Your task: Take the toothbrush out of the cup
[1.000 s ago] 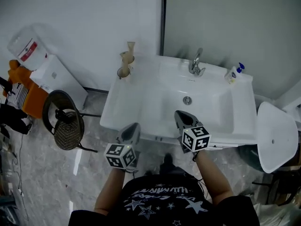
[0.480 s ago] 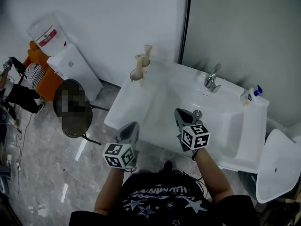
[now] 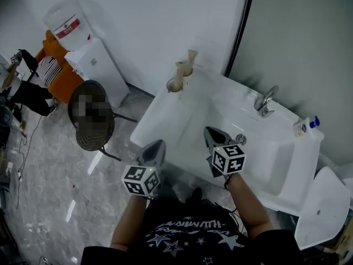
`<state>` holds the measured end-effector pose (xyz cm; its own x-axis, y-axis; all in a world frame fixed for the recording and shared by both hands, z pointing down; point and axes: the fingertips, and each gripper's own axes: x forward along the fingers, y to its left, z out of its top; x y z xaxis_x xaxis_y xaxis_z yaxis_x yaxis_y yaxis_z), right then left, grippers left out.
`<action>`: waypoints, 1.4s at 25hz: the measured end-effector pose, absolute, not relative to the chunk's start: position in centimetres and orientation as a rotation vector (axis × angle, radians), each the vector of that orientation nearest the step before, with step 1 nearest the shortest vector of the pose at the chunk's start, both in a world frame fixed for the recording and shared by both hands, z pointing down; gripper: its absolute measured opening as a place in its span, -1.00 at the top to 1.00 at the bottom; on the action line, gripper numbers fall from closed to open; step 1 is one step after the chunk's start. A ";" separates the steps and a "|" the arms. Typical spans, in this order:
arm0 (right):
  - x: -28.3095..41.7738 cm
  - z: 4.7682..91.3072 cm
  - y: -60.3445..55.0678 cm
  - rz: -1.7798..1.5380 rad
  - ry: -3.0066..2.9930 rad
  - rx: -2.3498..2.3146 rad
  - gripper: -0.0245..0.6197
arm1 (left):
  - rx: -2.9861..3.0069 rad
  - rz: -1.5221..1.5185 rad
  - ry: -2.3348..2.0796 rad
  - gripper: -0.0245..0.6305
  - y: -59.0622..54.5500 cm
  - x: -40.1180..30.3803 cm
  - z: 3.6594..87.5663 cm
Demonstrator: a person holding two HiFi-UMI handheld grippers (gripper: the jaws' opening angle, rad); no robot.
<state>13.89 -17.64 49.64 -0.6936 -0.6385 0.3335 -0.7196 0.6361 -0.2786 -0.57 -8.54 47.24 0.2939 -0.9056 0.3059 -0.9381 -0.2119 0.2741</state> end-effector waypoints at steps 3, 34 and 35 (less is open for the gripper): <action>12.6 49.5 -18.7 0.588 -2.642 1.142 0.88 | 2.175 0.112 -1.635 0.84 -9.8 -2.1 47.4; 0.6 48.4 -31.4 0.593 -2.543 1.445 0.88 | 2.333 0.146 -1.386 0.84 -24.0 -15.1 47.8; 0.3 48.5 -31.8 0.597 -2.539 1.447 0.88 | 2.336 0.148 -1.379 0.84 -24.3 -15.4 47.9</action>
<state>0.33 -31.77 48.52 -0.5197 -0.7889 0.3279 -0.8524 0.4528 -0.2616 -15.36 -24.29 47.86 0.5021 -0.8117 0.2984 -0.8565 -0.4190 0.3015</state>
